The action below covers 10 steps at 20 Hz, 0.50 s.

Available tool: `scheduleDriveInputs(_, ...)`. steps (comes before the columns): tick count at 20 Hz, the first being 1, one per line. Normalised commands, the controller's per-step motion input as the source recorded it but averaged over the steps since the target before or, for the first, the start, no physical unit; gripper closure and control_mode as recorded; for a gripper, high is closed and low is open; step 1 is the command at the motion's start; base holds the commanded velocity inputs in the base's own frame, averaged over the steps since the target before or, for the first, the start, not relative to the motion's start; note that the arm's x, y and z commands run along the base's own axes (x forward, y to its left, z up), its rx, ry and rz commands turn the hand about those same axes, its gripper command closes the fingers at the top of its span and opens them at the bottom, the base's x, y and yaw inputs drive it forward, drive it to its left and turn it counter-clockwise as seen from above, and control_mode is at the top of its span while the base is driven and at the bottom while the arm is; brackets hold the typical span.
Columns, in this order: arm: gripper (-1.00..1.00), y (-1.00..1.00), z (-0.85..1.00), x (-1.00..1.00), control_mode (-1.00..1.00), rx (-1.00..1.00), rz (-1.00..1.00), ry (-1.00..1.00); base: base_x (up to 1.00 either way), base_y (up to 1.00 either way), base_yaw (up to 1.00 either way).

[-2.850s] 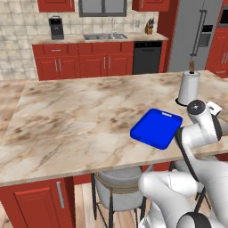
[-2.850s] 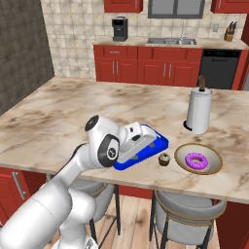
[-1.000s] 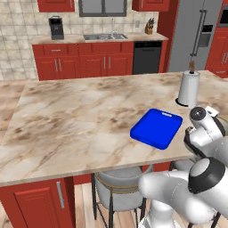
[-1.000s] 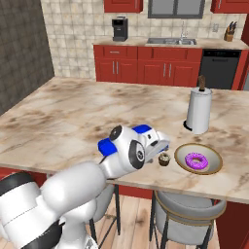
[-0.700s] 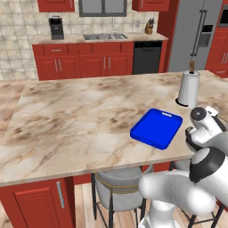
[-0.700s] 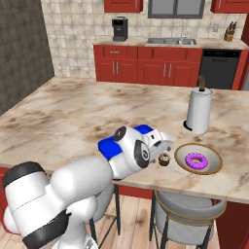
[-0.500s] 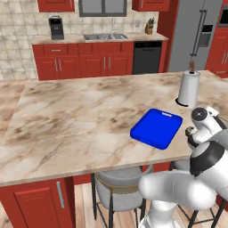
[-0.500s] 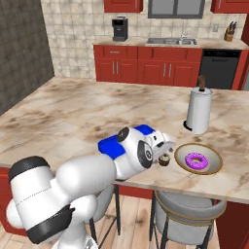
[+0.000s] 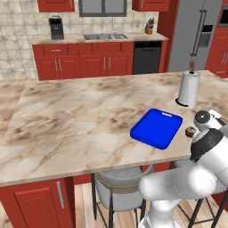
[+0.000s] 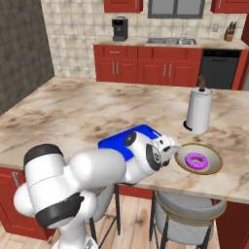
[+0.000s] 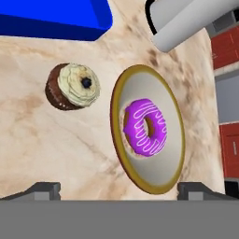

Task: Place the bowl with donut and the cupcake onto the tray.

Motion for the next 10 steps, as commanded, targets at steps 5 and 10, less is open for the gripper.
scheduleDriveInputs(5, -1.0, -0.03, -0.18, 0.18, -1.0, 0.0, 0.0, 0.0, 0.0, 0.0, 0.0)
scheduleDriveInputs(10, -1.0, -0.04, -0.21, 0.2, -1.0, 0.0, 0.0, 0.0, 0.0, 0.0, 0.0)
